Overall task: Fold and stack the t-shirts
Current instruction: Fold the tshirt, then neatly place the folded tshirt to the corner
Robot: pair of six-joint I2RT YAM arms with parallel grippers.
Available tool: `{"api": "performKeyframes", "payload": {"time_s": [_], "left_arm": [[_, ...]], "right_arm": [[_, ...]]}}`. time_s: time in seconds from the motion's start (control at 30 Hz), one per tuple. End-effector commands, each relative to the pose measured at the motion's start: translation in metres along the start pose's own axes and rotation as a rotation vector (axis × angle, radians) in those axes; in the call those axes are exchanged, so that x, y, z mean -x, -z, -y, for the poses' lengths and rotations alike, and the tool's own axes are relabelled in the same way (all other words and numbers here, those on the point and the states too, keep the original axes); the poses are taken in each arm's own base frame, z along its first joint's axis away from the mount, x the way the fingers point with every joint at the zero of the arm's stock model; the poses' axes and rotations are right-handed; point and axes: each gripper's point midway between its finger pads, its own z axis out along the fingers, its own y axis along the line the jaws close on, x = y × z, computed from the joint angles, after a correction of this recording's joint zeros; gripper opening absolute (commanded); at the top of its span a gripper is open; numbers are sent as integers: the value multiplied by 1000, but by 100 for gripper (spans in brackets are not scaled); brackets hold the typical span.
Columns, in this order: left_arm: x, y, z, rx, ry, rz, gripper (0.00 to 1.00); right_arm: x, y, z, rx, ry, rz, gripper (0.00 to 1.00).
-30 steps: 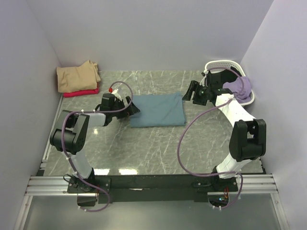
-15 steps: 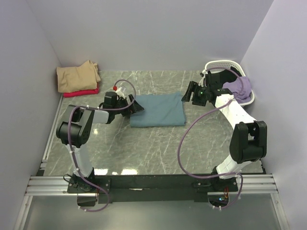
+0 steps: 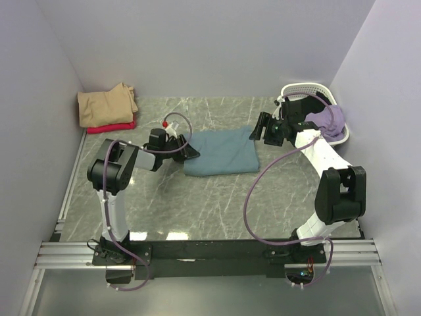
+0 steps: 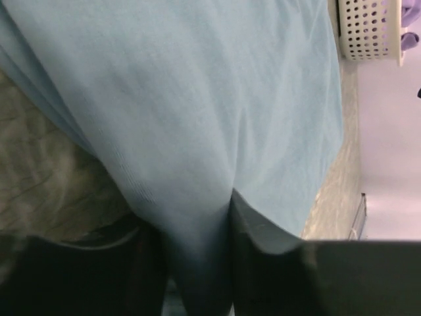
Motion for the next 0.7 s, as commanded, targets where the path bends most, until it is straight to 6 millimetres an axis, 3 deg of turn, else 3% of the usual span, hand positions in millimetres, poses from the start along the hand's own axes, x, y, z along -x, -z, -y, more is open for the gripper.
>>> {"api": "performKeyframes", "payload": {"time_s": [0.0, 0.13, 0.27, 0.47, 0.57, 0.6, 0.63, 0.67], "left_arm": [[-25, -11, -1, -28, 36, -84, 33], [-23, -17, 1, -44, 41, -88, 1], [-11, -21, 12, -67, 31, -95, 1], [49, -23, 32, 22, -124, -47, 1], [86, -19, 40, 60, -172, -25, 1], [109, -17, 48, 67, -221, 11, 1], [111, -14, 43, 108, -213, -8, 1], [130, -12, 49, 112, -240, 21, 1]], "right_arm": [[12, 11, -7, 3, 40, 47, 77], [10, 10, -6, 0, 39, 43, 77], [7, 7, -5, 3, 36, 33, 77], [3, 3, -5, 15, 31, 25, 77], [2, 1, -4, 18, 29, 19, 77], [2, 1, -4, 20, 30, 20, 77], [1, 1, -5, 24, 27, 19, 77], [1, 0, -6, 31, 28, 19, 77]]}}
